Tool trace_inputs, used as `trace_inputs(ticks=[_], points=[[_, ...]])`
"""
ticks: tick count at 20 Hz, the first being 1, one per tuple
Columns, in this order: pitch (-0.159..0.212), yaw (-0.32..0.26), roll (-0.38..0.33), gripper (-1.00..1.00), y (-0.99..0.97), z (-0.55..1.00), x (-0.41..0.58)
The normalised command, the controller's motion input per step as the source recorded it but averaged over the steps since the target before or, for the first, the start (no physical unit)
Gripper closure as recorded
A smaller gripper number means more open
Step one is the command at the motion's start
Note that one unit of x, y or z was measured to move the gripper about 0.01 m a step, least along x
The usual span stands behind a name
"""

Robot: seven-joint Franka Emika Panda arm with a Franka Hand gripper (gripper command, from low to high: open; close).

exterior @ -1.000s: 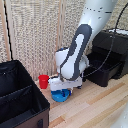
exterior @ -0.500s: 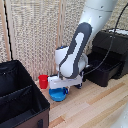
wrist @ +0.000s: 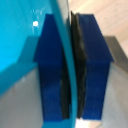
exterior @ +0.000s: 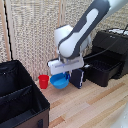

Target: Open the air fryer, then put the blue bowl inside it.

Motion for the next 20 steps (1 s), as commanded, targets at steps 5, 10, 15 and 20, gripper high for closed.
trace_inputs(ticks=[5,10,15,20], points=[[0.021,-0.151,-0.003,1.0,-0.01,0.87,0.455],[0.0,-0.234,-0.077,1.0,0.04,0.63,0.335],[0.029,-0.234,-0.024,1.0,-0.09,0.86,0.335],[0.001,-0.25,-0.019,1.0,-0.21,0.8,0.245]])
